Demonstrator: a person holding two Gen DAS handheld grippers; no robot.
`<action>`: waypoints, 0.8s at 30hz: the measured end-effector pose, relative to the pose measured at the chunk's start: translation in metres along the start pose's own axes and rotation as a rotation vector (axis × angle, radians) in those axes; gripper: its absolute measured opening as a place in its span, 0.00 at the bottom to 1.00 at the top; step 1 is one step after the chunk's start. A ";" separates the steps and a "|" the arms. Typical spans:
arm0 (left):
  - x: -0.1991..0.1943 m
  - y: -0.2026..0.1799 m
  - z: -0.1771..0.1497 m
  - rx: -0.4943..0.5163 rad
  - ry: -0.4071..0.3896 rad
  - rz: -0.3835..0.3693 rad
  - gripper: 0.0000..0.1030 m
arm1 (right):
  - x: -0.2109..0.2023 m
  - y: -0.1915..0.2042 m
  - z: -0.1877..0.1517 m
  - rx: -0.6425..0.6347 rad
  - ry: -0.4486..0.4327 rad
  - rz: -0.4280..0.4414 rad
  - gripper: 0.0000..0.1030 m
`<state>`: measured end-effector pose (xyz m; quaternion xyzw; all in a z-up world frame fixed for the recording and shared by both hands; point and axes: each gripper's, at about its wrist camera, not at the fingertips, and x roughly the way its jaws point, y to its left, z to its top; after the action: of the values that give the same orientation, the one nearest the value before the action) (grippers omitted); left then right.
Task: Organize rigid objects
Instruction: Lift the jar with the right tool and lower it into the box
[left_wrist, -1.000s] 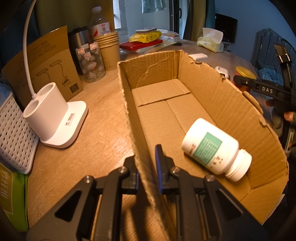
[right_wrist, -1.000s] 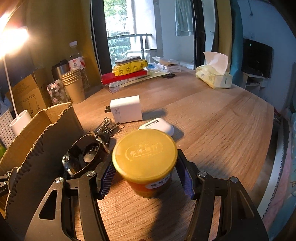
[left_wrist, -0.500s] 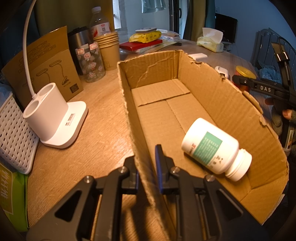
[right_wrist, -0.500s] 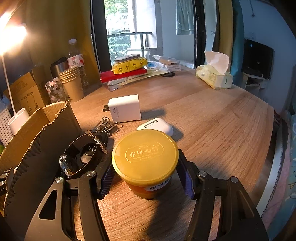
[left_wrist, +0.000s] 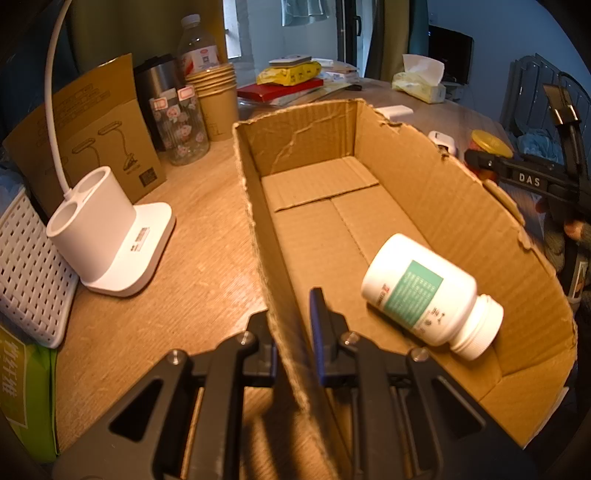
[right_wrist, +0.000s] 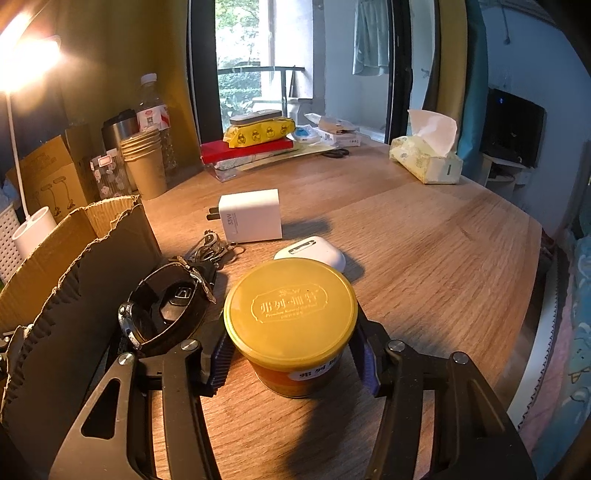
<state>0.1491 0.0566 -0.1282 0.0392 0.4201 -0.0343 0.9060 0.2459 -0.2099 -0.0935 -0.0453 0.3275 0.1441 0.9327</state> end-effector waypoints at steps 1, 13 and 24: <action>0.000 0.000 0.000 0.001 0.000 0.000 0.15 | -0.001 0.001 0.000 -0.005 -0.004 -0.006 0.56; 0.000 0.000 0.000 0.000 0.000 0.000 0.15 | -0.013 0.013 0.000 -0.020 -0.023 0.003 0.56; 0.000 0.000 0.000 0.001 0.000 0.000 0.15 | -0.027 0.021 -0.009 0.000 -0.022 0.025 0.56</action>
<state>0.1490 0.0564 -0.1284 0.0397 0.4200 -0.0343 0.9060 0.2146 -0.1978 -0.0833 -0.0396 0.3178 0.1563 0.9343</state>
